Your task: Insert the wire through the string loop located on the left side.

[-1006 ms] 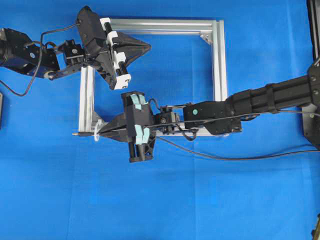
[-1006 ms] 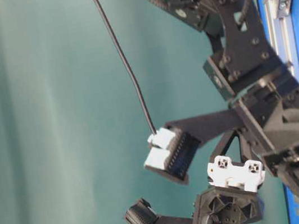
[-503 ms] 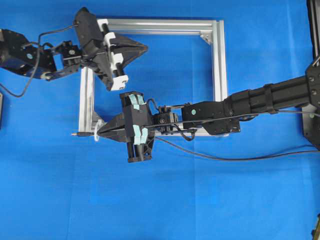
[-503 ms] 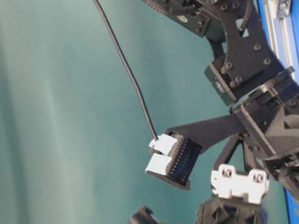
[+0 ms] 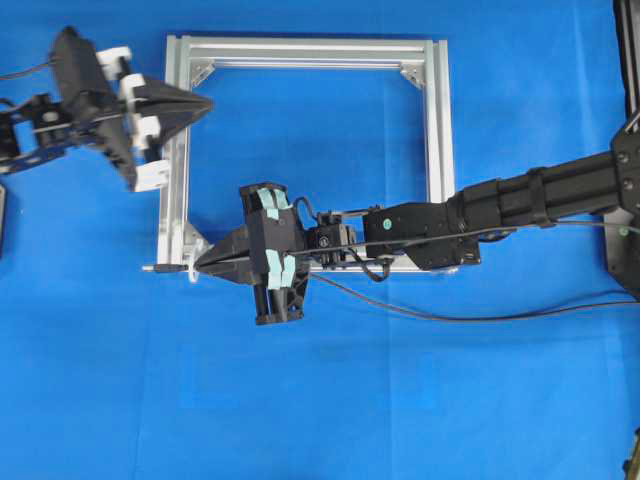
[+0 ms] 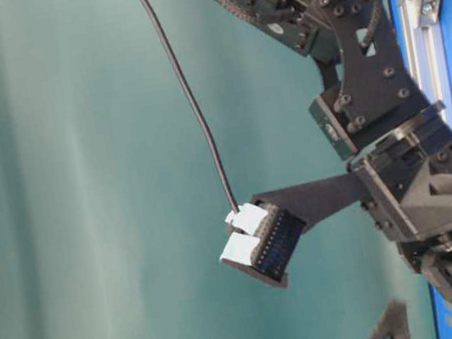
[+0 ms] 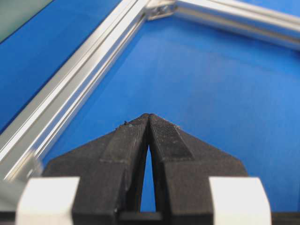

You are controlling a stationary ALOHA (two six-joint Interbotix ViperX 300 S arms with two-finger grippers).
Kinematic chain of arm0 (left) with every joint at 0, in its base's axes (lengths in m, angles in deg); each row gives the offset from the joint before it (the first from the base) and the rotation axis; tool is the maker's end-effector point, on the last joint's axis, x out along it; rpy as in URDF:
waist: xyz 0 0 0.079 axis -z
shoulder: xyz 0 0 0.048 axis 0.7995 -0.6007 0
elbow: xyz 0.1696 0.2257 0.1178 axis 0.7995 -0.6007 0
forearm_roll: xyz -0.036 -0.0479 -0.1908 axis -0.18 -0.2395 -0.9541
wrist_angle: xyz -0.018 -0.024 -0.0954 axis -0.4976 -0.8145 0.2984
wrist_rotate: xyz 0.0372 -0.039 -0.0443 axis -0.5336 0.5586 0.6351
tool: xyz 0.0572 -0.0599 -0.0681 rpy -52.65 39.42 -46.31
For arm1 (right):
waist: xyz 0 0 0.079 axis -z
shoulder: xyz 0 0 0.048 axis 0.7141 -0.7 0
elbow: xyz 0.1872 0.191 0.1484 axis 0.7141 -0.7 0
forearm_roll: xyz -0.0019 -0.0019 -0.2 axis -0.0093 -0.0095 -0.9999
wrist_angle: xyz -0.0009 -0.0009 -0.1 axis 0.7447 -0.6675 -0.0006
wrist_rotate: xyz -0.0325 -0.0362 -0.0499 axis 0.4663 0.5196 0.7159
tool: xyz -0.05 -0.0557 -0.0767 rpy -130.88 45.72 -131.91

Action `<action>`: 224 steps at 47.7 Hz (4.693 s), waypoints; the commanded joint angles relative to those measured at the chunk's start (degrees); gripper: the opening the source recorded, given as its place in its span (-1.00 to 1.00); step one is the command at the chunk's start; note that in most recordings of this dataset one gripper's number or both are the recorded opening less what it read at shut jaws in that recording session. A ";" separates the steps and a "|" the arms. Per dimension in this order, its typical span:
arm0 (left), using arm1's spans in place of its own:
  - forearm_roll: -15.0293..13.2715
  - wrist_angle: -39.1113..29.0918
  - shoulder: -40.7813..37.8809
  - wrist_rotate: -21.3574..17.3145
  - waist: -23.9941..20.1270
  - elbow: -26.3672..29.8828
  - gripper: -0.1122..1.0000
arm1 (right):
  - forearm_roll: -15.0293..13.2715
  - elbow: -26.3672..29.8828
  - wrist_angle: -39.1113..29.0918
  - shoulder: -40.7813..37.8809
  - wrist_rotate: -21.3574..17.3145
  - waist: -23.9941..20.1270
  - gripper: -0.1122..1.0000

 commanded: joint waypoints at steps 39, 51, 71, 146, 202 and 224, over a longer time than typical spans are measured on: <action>0.18 -0.26 10.37 0.79 17.58 -6.42 -0.80 | -0.09 0.70 0.44 1.23 0.00 0.18 -0.80; 0.62 -0.26 12.22 0.62 24.26 -7.38 -0.80 | -0.09 0.70 0.44 1.23 0.00 0.18 -0.80; 1.05 -1.76 11.87 -0.09 27.51 -6.68 -0.80 | -0.09 0.79 0.62 1.14 0.00 0.18 -0.80; 1.14 -8.00 -0.53 0.70 28.56 -2.99 0.80 | -0.09 0.79 1.32 1.23 0.00 0.18 -0.80; 1.05 -7.91 -0.79 0.00 28.56 -2.55 -0.66 | -1.32 0.79 1.32 1.23 -0.26 0.00 -0.79; 1.05 -7.91 -0.70 0.09 28.56 -2.55 -0.66 | 0.79 0.26 0.00 1.76 -0.79 -0.18 0.87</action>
